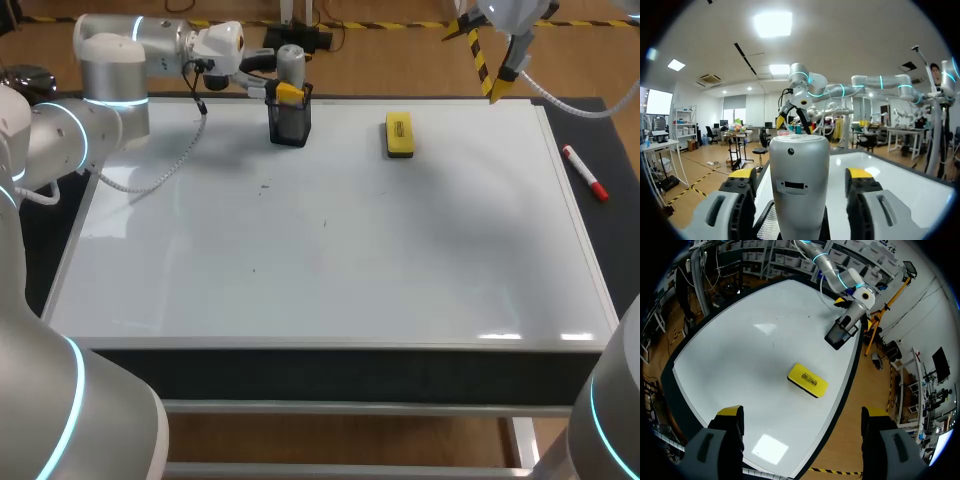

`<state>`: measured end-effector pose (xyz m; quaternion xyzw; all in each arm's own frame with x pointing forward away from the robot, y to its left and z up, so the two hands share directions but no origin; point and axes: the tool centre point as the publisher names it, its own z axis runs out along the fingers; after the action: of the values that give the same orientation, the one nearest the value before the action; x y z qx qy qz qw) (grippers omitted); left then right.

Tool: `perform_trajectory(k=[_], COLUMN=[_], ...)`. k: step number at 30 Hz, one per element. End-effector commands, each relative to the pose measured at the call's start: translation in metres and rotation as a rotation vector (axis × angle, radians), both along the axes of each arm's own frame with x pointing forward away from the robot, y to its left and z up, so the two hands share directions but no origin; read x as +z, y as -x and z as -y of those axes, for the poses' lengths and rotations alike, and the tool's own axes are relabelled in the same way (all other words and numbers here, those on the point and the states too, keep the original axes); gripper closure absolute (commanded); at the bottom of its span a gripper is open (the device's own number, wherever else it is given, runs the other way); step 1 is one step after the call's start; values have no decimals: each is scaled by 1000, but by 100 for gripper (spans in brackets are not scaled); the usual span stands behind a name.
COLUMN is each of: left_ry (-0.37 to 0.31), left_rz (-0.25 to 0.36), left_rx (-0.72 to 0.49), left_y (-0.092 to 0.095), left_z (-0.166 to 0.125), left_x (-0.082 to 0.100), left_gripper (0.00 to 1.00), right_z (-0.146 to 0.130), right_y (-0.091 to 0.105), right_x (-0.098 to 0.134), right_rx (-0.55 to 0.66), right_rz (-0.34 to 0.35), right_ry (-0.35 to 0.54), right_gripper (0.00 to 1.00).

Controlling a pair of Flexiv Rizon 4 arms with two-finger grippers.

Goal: Pick up the inspection probe, press it on each red-marked spot on the whiteboard one by one, put down the probe, pick up the eraser, and wipe off all the red marks.

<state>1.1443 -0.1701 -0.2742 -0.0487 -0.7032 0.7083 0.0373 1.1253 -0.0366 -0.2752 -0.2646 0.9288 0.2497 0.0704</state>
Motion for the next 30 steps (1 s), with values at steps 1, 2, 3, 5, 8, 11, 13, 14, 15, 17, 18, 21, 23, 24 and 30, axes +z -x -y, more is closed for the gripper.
perform_trajectory(k=[1, 2, 3, 5, 8, 11, 13, 14, 15, 17, 18, 21, 23, 24, 30], left_ry=[-62, -68, -59, -96, -167, -231, -258, -272, -278, -310, -321, -355, -379, -384, -435], left_rz=[6, 6, 6, 4, 9, 11, 14, 12, 13, 6, -2, -26, -37, -33, -14], left_rx=[-266, -261, -262, -223, -124, -25, 14, 39, 59, 121, 154, 240, 301, 309, 411], left_y=[-7, -6, -6, -6, -4, -1, 2, 4, 6, 11, 13, 23, 27, 30, 51], left_z=[-6, -6, -8, -13, -23, -34, -41, -45, -50, -60, -65, -81, -92, -97, -121], left_x=[3, 3, 5, 7, 10, 8, 7, 6, 5, 4, 2, -5, -8, -9, -7], left_gripper=[0, 0, 0, 0, 0, 0, 0, 0, 0, 0, 0, 0, 0, 0, 0], right_z=[0, 0, 0, 0, 0, 0, 0, 0, 0, 0, 0, 0, 0, 0, 0], right_y=[0, 0, 0, 0, 0, 0, 0, 0, 0, 0, 0, 0, 0, 0, 0], right_x=[1, 1, 1, 1, 1, 1, 1, 1, 1, 1, 1, 1, 1, 1, 1], right_rx=[2, 2, 2, 2, 2, 2, 2, 2, 2, 2, 2, 2, 2, 2, 2], right_rz=[-1, -1, -1, -1, -1, -1, -1, -1, -1, -1, -1, -1, -1, -1, -1], right_ry=[6, 6, 6, 6, 6, 6, 6, 6, 6, 6, 6, 6, 6, 6, 6], right_gripper=[0, 0, 0, 0, 0, 0, 0, 0, 0, 0, 0, 0, 0, 0, 0])
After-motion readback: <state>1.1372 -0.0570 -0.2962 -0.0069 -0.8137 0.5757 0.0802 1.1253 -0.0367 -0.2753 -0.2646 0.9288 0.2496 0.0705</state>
